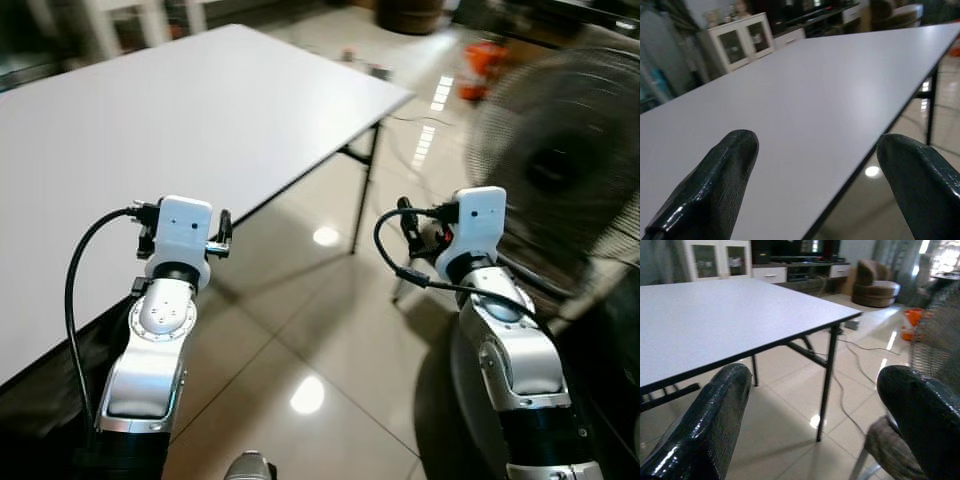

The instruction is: Setting the table

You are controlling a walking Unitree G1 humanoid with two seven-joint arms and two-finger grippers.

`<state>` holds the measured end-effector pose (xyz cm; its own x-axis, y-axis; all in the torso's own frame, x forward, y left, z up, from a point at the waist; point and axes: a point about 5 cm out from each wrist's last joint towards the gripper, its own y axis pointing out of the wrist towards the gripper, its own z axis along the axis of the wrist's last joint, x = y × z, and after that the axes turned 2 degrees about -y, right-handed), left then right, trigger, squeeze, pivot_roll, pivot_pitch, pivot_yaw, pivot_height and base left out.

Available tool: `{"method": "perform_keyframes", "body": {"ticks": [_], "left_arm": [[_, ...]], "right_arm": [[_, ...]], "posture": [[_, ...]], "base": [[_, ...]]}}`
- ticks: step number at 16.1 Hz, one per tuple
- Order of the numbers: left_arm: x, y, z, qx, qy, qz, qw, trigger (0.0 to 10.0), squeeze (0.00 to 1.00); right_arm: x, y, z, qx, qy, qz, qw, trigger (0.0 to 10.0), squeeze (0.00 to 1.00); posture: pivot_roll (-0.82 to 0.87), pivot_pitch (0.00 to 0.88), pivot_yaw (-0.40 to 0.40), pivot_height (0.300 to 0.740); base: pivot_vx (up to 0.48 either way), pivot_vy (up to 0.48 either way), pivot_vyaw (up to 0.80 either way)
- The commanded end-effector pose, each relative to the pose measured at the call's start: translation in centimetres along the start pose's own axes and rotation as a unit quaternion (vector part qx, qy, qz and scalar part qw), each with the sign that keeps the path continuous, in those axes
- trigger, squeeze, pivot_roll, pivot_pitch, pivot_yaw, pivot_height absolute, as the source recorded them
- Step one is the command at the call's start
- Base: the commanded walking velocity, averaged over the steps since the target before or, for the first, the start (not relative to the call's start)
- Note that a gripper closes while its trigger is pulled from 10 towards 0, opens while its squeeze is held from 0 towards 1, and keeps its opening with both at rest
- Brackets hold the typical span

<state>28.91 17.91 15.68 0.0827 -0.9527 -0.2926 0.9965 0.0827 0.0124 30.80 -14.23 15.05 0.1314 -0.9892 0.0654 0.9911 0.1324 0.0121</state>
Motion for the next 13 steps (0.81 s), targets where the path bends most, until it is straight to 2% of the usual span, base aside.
{"method": "perform_keyframes", "body": {"ticks": [1,2,3,5,8,12,13], "left_arm": [[0.4,-0.3,0.4,0.005,-0.012,-0.012,1.000,10.0,0.00],[0.5,-0.4,0.5,0.007,-0.031,-0.023,0.999,10.0,0.00],[0.7,-0.6,0.9,0.019,-0.042,-0.032,0.998,10.0,0.00],[1.1,-0.6,1.0,0.019,-0.019,-0.041,0.999,10.0,0.00],[2.0,-0.4,1.4,0.032,-0.009,-0.076,0.997,10.0,0.00],[1.8,-0.4,1.1,0.021,-0.020,-0.084,0.996,10.0,0.00],[1.7,-0.4,0.8,0.012,-0.022,-0.082,0.996,10.0,0.00]], "right_arm": [[0.0,-0.2,0.4,0.011,-0.001,-0.003,1.000,10.0,0.98],[0.0,-0.2,0.3,0.010,-0.001,-0.002,1.000,10.0,0.60],[-0.1,-0.3,0.3,0.009,-0.001,-0.001,1.000,10.0,0.00],[-0.1,-0.6,0.0,0.004,0.001,-0.002,1.000,10.0,0.00],[0.5,-1.2,-0.5,-0.001,0.007,-0.025,1.000,10.0,0.00],[1.1,-1.8,-1.0,-0.007,0.017,-0.039,0.999,10.0,0.00],[0.9,-1.8,-1.0,-0.007,0.017,-0.035,0.999,10.0,0.00]], "posture": [[0.01,0.000,-0.041,0.740],[0.01,0.000,-0.041,0.740],[0.01,0.000,-0.040,0.740],[0.01,0.003,-0.031,0.740],[-0.01,0.006,0.026,0.740],[-0.01,0.004,0.047,0.740],[-0.02,0.003,0.046,0.740]], "base": [[0.000,0.000,0.80],[0.000,0.000,0.80],[0.000,0.000,0.80],[0.000,0.000,0.80],[0.000,0.000,0.80],[0.000,0.000,0.80],[0.000,0.480,0.80]]}}
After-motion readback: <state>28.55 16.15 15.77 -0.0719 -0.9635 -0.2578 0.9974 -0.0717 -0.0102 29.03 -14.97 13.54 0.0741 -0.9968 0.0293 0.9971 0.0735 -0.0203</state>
